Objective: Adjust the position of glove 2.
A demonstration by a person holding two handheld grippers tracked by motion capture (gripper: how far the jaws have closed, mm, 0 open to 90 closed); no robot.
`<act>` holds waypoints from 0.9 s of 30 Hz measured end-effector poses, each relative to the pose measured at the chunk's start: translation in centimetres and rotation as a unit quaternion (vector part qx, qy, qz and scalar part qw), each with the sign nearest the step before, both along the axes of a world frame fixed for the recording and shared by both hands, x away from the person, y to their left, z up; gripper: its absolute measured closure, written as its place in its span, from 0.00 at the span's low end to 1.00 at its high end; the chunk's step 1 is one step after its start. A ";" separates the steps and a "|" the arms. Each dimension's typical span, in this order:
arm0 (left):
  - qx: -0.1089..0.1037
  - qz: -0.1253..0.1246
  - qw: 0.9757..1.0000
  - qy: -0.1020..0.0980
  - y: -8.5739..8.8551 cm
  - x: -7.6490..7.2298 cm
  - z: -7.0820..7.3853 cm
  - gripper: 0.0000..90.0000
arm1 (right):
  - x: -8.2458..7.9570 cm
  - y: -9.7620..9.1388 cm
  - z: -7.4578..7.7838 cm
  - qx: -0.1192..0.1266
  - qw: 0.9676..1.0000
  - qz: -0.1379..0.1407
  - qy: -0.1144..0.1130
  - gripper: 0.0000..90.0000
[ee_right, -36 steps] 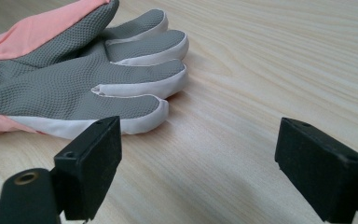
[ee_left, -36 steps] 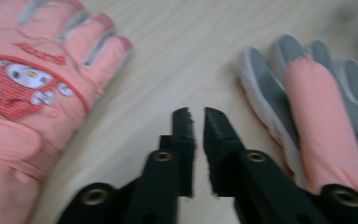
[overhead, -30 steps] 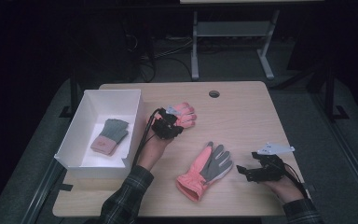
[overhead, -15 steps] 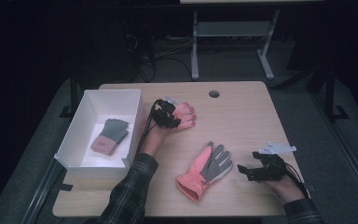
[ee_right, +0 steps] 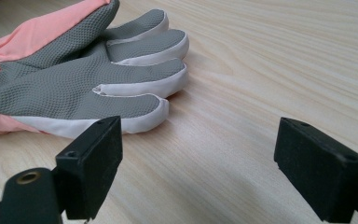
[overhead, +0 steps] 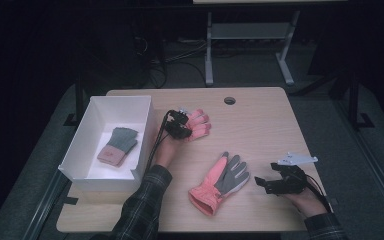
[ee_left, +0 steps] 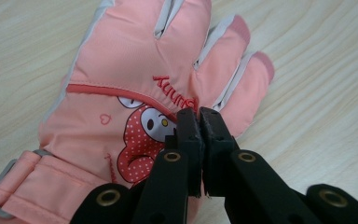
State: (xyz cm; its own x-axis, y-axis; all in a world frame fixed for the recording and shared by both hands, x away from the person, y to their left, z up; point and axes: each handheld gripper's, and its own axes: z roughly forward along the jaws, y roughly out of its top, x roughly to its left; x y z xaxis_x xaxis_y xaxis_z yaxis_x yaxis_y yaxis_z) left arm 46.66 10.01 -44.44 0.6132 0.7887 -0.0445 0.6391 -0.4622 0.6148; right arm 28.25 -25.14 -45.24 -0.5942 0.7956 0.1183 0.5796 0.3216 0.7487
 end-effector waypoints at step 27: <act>-0.054 -0.100 0.993 -0.011 -5.7 -2.7 4.0 0.92 | 0.0 0.1 -0.2 0.000 1.000 0.005 0.003 0.17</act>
State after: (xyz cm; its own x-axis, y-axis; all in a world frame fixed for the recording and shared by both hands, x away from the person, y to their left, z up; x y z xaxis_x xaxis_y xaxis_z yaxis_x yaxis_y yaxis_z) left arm 43.95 4.29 -40.39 0.7593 0.6418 -0.1074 0.5267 -0.5093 0.6805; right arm 28.27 -25.04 -45.42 -0.6017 0.7893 0.1223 0.5810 0.3274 0.7451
